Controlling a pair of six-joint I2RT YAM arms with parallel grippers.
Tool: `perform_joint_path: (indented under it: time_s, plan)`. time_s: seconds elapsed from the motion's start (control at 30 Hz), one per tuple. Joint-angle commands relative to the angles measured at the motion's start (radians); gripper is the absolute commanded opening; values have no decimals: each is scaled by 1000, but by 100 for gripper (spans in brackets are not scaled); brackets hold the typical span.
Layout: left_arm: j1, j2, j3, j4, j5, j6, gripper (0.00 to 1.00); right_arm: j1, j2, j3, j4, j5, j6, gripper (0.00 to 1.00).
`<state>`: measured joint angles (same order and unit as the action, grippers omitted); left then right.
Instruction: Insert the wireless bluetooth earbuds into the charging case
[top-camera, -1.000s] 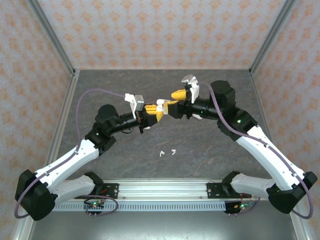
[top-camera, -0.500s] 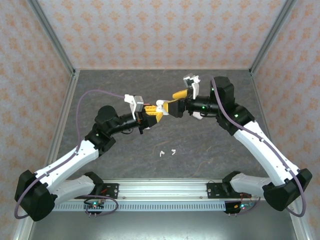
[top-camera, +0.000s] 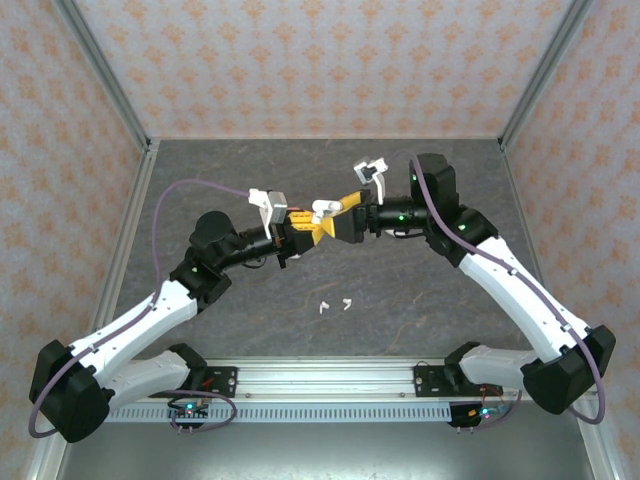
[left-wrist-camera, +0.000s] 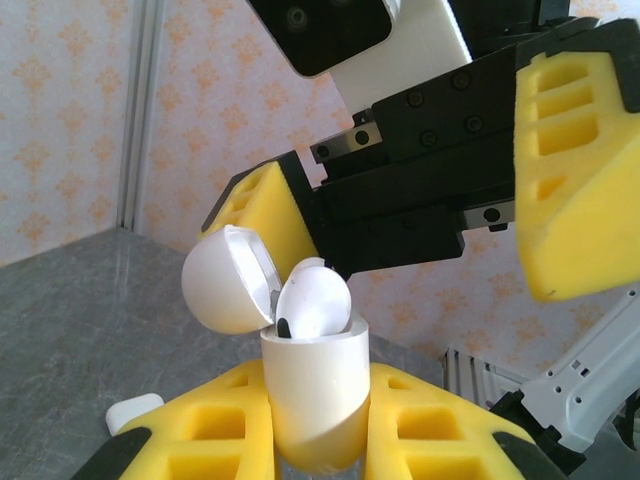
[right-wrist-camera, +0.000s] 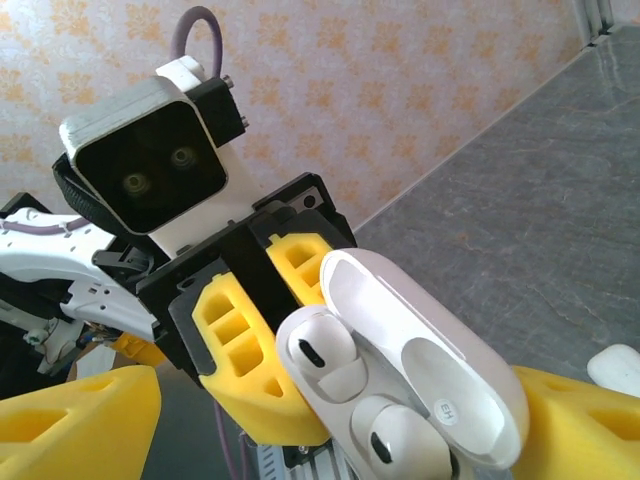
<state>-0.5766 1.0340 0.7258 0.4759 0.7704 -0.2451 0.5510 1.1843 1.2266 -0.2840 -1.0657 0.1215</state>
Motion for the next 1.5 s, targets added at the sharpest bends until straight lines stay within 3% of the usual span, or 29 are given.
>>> perform_joint_path:
  time_s: [0.0,0.27,0.43,0.57,0.67,0.8,1.0,1.47]
  plan:
    - [-7,-17,9,-19,-26,12,5,6,-62,17,43,-36,-40,86]
    - [-7,-10,10,-34,-43,19,5,7,-97,-15,7,25,-57,87]
    - [-7,3,37,-115,-75,38,5,1,-118,7,-101,260,-84,88]
    - [-6,43,73,-289,-134,58,0,-30,-155,-33,-113,484,-42,92]
    - [-2,74,81,-424,-191,52,0,-49,-175,-87,-103,579,0,97]
    - [34,113,29,-506,-222,-29,0,-58,-181,-155,-95,639,44,99]
    - [84,123,-129,-445,-242,-174,0,-64,-174,-233,-83,751,92,99]
    - [106,238,-229,-433,-273,-250,3,-74,-77,-229,-99,790,86,99]
